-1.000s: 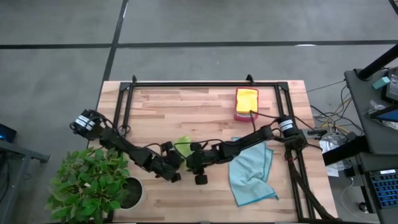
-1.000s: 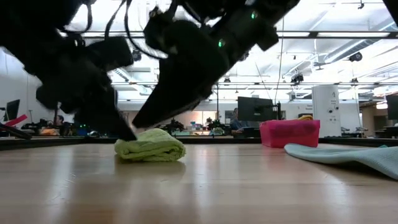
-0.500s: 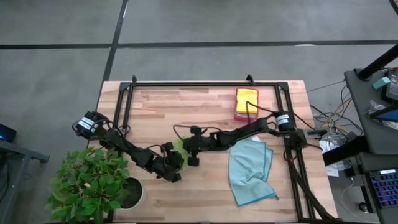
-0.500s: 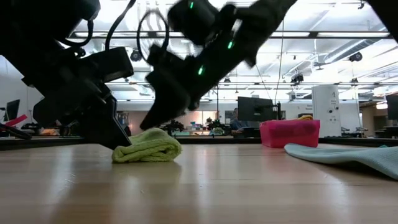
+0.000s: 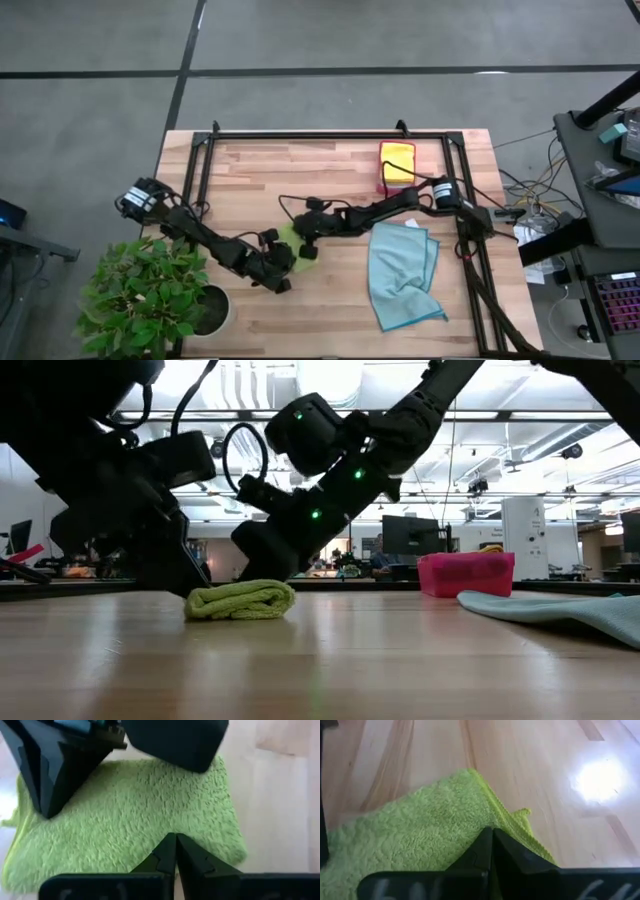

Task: Fold microfiber towels
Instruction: Fold the green microfiber towel

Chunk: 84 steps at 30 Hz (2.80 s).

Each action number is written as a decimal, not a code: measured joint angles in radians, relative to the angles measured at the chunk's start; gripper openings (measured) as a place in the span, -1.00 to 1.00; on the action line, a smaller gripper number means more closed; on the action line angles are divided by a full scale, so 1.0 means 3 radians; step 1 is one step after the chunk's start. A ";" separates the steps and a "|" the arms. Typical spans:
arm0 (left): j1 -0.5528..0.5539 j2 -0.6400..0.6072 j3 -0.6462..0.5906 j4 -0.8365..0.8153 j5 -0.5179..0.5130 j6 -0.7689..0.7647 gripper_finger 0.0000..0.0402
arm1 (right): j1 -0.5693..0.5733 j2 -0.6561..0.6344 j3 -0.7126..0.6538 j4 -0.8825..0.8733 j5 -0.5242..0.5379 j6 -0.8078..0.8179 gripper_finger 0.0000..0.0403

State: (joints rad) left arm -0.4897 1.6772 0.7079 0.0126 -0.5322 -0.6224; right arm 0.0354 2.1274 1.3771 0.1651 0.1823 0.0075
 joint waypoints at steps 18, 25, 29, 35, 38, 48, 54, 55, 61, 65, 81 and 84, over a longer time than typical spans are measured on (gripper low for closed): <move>-0.0111 -0.0316 0.0002 0.0158 0.0200 0.0005 -1.00 | 0.0435 -0.0650 -0.0329 -0.0385 -0.0450 0.0059 -0.96; -0.0122 -0.0099 0.0002 0.0321 0.0195 0.0002 -1.00 | 0.0629 -0.0609 -0.0623 0.0040 -0.0462 0.0190 -0.96; -0.0122 0.0052 0.0005 0.0322 0.0205 -0.0001 -1.00 | 0.0621 -0.0603 -0.0815 0.0209 -0.0460 0.0315 -0.96; -0.0119 0.0169 0.0009 0.0335 0.0213 -0.0020 -1.00 | 0.0621 -0.0603 -0.1090 0.0394 -0.0459 0.0441 -0.96; -0.0119 0.0144 0.0010 0.0309 0.0249 -0.0019 -1.00 | 0.0621 -0.0641 -0.1142 0.0386 -0.0462 0.0472 -0.96; -0.0118 -0.0243 0.0002 0.0112 0.0297 0.0121 -1.00 | 0.0563 -0.1027 -0.1085 0.0142 -0.0431 0.0242 -0.96; -0.0097 -0.0521 0.0004 -0.0384 0.0126 0.0124 -1.00 | 0.0337 -0.1043 -0.1009 0.0347 -0.0424 0.0001 -0.96; -0.0085 -0.0562 0.0004 -0.0497 0.0012 0.0126 -1.00 | 0.0289 -0.1029 -0.1006 0.0437 -0.0423 -0.0007 -0.96; 0.0112 -0.0587 -0.0014 -0.0918 -0.0507 0.0194 -1.00 | 0.0017 -0.0722 -0.1006 0.1167 -0.0422 -0.0003 -0.96; 0.0342 -0.0500 -0.0041 -0.0913 -0.0527 0.0263 -1.00 | -0.0120 -0.0490 -0.1004 0.1511 -0.0423 0.0136 -0.96; 0.0523 -0.0266 -0.0075 -0.0848 -0.0508 0.0261 -1.00 | -0.0229 -0.0397 -0.1004 0.1210 -0.0433 0.0154 -0.96; 0.0523 -0.0321 -0.0074 -0.0865 -0.0507 0.0263 -1.00 | -0.0227 -0.0525 -0.1005 0.1036 -0.0434 0.0203 -0.96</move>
State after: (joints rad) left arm -0.3328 1.5810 0.6858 -0.2469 -0.6842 -0.5434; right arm -0.0326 1.9698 1.0757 0.4758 0.0522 0.0686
